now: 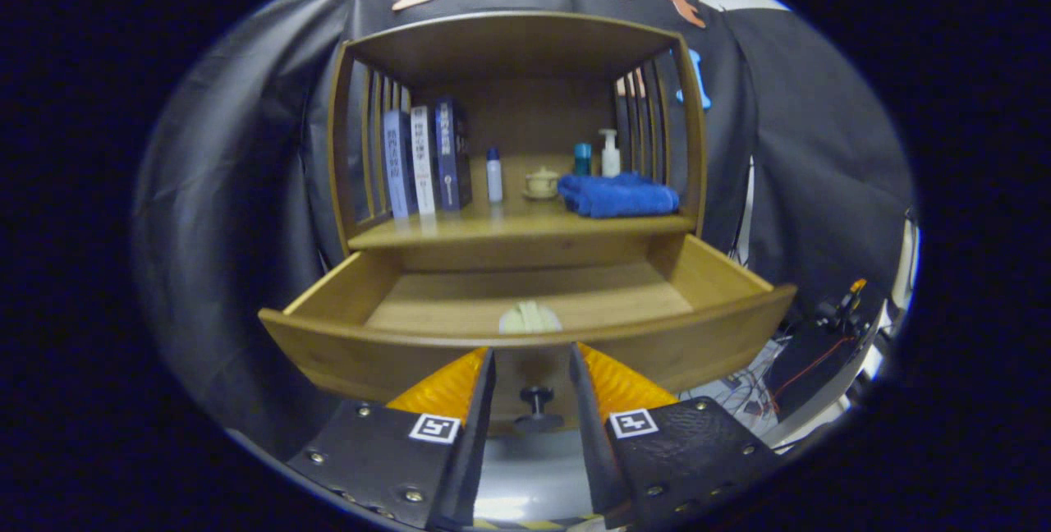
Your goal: Pull open the drawer, take out the items inside it, and place them on the countertop above the cabinet.
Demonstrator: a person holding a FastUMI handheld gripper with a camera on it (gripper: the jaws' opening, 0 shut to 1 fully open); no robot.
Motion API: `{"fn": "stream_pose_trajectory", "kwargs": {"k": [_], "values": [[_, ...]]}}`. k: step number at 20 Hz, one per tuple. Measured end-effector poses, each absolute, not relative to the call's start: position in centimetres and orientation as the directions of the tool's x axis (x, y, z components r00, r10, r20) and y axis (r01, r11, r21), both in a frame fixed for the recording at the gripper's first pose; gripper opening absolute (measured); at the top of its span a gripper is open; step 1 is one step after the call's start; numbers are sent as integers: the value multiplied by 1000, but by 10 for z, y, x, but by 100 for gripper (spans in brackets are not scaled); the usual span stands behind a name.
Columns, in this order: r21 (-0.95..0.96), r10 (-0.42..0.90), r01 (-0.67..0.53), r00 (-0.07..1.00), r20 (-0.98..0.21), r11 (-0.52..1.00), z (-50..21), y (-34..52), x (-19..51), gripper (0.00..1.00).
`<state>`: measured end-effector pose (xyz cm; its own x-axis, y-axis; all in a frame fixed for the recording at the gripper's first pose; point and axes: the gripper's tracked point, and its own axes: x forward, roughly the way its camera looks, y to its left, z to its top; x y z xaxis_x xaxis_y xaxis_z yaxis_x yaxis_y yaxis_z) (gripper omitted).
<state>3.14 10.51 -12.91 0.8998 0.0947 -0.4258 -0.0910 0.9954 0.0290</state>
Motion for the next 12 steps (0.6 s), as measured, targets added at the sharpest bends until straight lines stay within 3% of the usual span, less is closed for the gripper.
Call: {"fn": "stream_pose_trajectory", "kwargs": {"k": [3, 12], "values": [[19, 119, -122, 894, -432, 992, -119, 115, 68, 52], [3, 134, -194, 665, -735, 981, -205, 131, 133, 52]]}}
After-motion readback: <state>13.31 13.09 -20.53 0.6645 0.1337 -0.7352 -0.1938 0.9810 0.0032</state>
